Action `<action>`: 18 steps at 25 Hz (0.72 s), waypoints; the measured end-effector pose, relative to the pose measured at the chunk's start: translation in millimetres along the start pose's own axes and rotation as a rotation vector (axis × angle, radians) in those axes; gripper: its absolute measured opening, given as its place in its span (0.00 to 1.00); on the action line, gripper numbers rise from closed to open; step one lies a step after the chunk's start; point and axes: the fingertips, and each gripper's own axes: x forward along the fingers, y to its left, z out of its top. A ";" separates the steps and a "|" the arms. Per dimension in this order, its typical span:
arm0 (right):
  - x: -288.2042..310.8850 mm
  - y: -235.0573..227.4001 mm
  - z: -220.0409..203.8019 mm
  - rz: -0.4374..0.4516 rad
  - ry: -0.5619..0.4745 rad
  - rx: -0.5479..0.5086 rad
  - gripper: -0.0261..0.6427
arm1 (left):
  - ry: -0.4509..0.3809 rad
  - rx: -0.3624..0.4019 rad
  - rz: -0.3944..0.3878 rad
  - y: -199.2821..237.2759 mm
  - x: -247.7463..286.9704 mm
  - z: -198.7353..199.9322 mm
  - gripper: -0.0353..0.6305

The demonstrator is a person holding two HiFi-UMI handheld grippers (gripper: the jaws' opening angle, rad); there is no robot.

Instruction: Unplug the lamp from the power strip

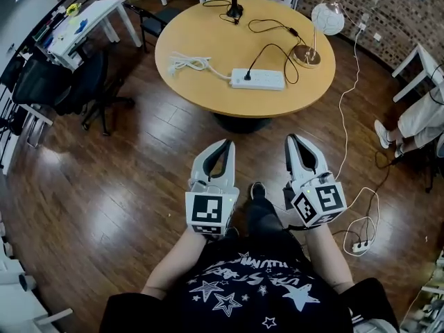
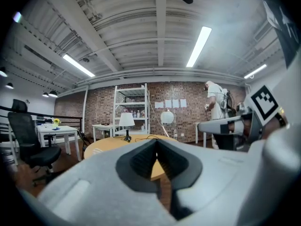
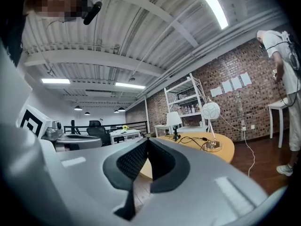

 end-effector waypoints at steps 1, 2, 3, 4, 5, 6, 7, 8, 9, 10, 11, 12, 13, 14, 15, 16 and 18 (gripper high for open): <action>7.3 -7.2 0.6 0.005 0.000 0.003 0.05 | 0.001 0.001 0.006 1.2 9.0 -0.3 0.06; 15.3 -15.2 1.5 0.009 0.000 0.006 0.05 | 0.001 0.002 0.011 2.3 18.7 -0.1 0.06; 24.0 -23.7 2.4 0.012 0.000 0.010 0.05 | 0.000 0.004 0.016 3.7 29.1 0.5 0.06; 33.0 -32.3 3.4 0.015 0.000 0.014 0.05 | -0.002 0.005 0.021 5.3 40.1 1.3 0.06; 42.0 -40.5 4.2 0.017 0.000 0.015 0.05 | -0.003 0.003 0.027 7.1 51.2 1.9 0.06; 50.6 -48.1 4.9 0.022 0.001 0.013 0.05 | -0.004 0.001 0.033 8.7 62.2 2.1 0.06; 58.6 -55.2 5.6 0.027 0.003 0.009 0.05 | -0.003 0.000 0.037 10.0 72.8 2.0 0.06; 66.0 -62.3 6.3 0.033 0.005 0.004 0.05 | -0.002 0.002 0.040 10.9 82.9 1.6 0.06; 72.9 -70.1 7.1 0.037 0.007 0.001 0.05 | 0.001 0.005 0.043 11.4 92.5 1.2 0.06; 79.3 -78.6 7.7 0.040 0.008 0.002 0.05 | 0.006 0.010 0.047 11.7 101.7 0.8 0.06; 85.2 -87.3 8.3 0.042 0.009 0.006 0.05 | 0.011 0.014 0.051 12.0 110.2 0.3 0.06; 90.8 -95.6 8.7 0.044 0.010 0.013 0.05 | 0.019 0.014 0.055 12.1 118.2 -0.3 0.06; 95.9 -102.9 9.0 0.047 0.011 0.019 0.05 | 0.028 0.011 0.058 11.9 125.7 -0.9 0.06; 100.6 -109.6 9.3 0.051 0.011 0.024 0.05 | 0.038 0.005 0.061 11.6 132.9 -1.4 0.06; 105.2 -115.7 9.8 0.056 0.012 0.026 0.05 | 0.047 0.001 0.065 11.8 140.0 -1.8 0.06; 109.9 -121.6 10.6 0.061 0.013 0.026 0.05 | 0.055 -0.002 0.071 12.6 146.9 -2.0 0.06; 119.3 -132.8 11.7 0.073 0.017 0.031 0.05 | 0.066 0.000 0.088 14.5 159.5 -1.9 0.06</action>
